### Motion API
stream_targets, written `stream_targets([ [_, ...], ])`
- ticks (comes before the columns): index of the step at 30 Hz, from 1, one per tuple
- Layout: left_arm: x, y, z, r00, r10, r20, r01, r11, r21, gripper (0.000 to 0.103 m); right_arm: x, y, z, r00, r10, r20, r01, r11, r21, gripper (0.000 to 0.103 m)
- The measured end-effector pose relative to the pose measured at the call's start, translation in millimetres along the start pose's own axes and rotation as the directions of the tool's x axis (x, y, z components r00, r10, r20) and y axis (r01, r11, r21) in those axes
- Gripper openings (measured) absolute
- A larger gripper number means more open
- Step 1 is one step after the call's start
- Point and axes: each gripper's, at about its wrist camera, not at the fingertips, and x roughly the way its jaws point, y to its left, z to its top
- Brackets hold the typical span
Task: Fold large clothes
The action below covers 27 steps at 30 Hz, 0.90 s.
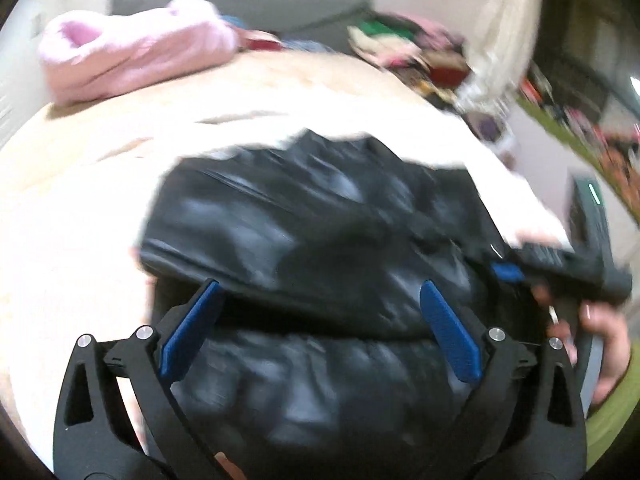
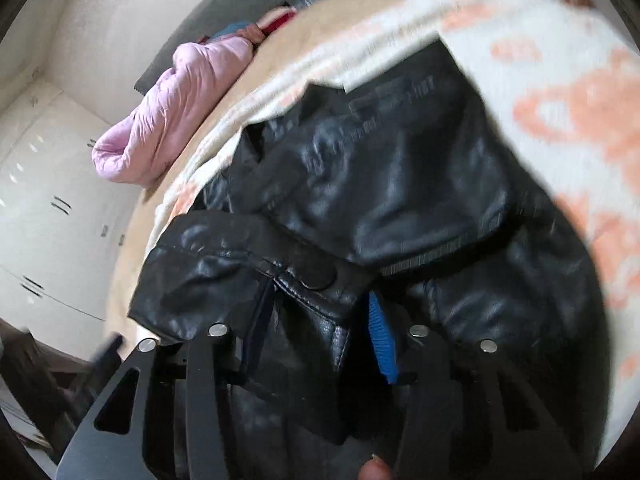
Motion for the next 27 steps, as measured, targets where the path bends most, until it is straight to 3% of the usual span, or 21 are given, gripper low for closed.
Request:
stream_targets([
  [3, -7.9, 40.4, 27.4, 0.998, 0.041, 0.051, -0.036, 0.995, -0.088, 0.093, -14.1, 20.3, 13.3, 0.996, -0.036, 0.082, 0.043, 0.995, -0.095, 0.042],
  [7, -7.9, 80.6, 56.7, 0.996, 0.005, 0.085, 0.011, 0.981, -0.193, 0.093, -32.6, 53.5, 36.4, 0.987, -0.04, 0.156, 0.081, 0.96, -0.267, 0.03],
  [10, 2.5, 97.5, 69.6, 0.996, 0.04, 0.081, -0.019, 0.969, -0.246, 0.093, -45.8, 86.2, 55.0, 0.978, -0.028, 0.209, 0.113, 0.906, -0.408, 0.013],
  [15, 27.4, 103.5, 76.9, 0.997, -0.006, 0.073, 0.024, 0.966, -0.257, 0.092, -66.8, 105.3, 68.5, 0.956, -0.043, 0.29, 0.198, 0.824, -0.53, 0.005],
  [16, 34.6, 100.5, 75.5, 0.998, -0.005, 0.063, 0.02, 0.97, -0.241, 0.089, -69.1, 104.3, 70.9, 0.95, -0.053, 0.307, 0.22, 0.812, -0.541, 0.004],
  [18, 51.2, 96.9, 70.8, 0.999, -0.033, 0.028, 0.039, 0.973, -0.229, 0.057, -69.0, 98.8, 75.9, 0.937, -0.083, 0.339, 0.27, 0.789, -0.552, 0.004],
  [21, 73.8, 94.1, 62.8, 0.998, -0.055, -0.024, 0.049, 0.976, -0.213, 0.033, -64.4, 83.4, 86.0, 0.922, -0.125, 0.366, 0.312, 0.8, -0.512, 0.0],
  [24, 93.3, 89.8, 52.6, 0.994, -0.063, -0.089, 0.044, 0.978, -0.203, 0.022, -64.6, 66.9, 91.6, 0.924, -0.123, 0.363, 0.294, 0.836, -0.464, 0.0],
  [27, 101.9, 84.9, 45.3, 0.992, -0.045, -0.122, 0.022, 0.983, -0.183, 0.022, -59.3, 55.6, 93.1, 0.933, -0.137, 0.331, 0.281, 0.855, -0.437, 0.0],
])
